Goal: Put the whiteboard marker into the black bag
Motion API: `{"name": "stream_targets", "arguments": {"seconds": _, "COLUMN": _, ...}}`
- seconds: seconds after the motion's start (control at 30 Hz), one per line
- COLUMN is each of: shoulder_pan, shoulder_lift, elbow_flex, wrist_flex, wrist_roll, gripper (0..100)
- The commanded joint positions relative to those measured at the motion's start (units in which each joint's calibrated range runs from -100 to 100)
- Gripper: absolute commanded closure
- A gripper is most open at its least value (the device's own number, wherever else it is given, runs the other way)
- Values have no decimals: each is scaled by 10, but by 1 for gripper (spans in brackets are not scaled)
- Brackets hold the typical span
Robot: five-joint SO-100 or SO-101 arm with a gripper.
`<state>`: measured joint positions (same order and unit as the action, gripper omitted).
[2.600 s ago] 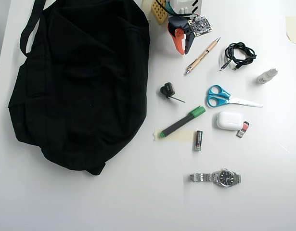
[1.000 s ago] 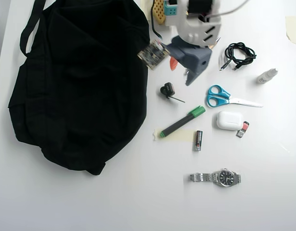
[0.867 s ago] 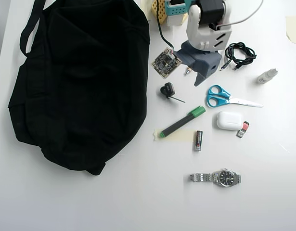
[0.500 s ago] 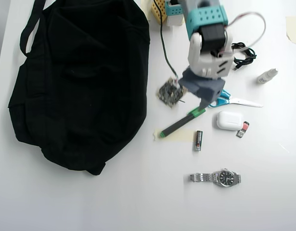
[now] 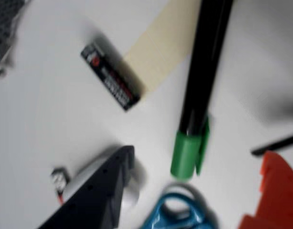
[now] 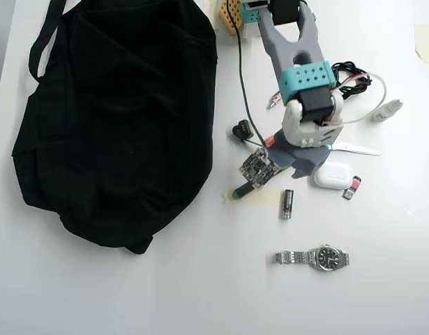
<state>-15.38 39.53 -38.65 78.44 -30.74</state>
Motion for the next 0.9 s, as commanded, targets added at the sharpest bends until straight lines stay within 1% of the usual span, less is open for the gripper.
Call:
{"name": "stream_targets", "arguments": {"seconds": 0.0, "shoulder_pan": 10, "shoulder_lift": 19, "elbow_flex": -24, "wrist_flex": -27, "wrist_roll": -2, "gripper": 66}}
{"name": "stream_targets", "arguments": {"seconds": 0.3, "shoulder_pan": 12, "shoulder_lift": 98, "elbow_flex": -24, "wrist_flex": -87, "wrist_roll": -2, "gripper": 66}}
{"name": "stream_targets", "arguments": {"seconds": 0.37, "shoulder_pan": 12, "shoulder_lift": 118, "elbow_flex": -24, "wrist_flex": -106, "wrist_roll": -2, "gripper": 68}}
{"name": "stream_targets", "arguments": {"seconds": 0.43, "shoulder_pan": 12, "shoulder_lift": 132, "elbow_flex": -24, "wrist_flex": -119, "wrist_roll": -2, "gripper": 75}}
{"name": "stream_targets", "arguments": {"seconds": 0.57, "shoulder_pan": 13, "shoulder_lift": 133, "elbow_flex": -24, "wrist_flex": -119, "wrist_roll": -1, "gripper": 99}}
{"name": "stream_targets", "arguments": {"seconds": 0.63, "shoulder_pan": 13, "shoulder_lift": 133, "elbow_flex": -24, "wrist_flex": -114, "wrist_roll": -2, "gripper": 97}}
{"name": "stream_targets", "arguments": {"seconds": 0.7, "shoulder_pan": 13, "shoulder_lift": 133, "elbow_flex": -24, "wrist_flex": -114, "wrist_roll": -2, "gripper": 98}}
{"name": "stream_targets", "arguments": {"seconds": 0.87, "shoulder_pan": 18, "shoulder_lift": 132, "elbow_flex": -24, "wrist_flex": -113, "wrist_roll": -2, "gripper": 98}}
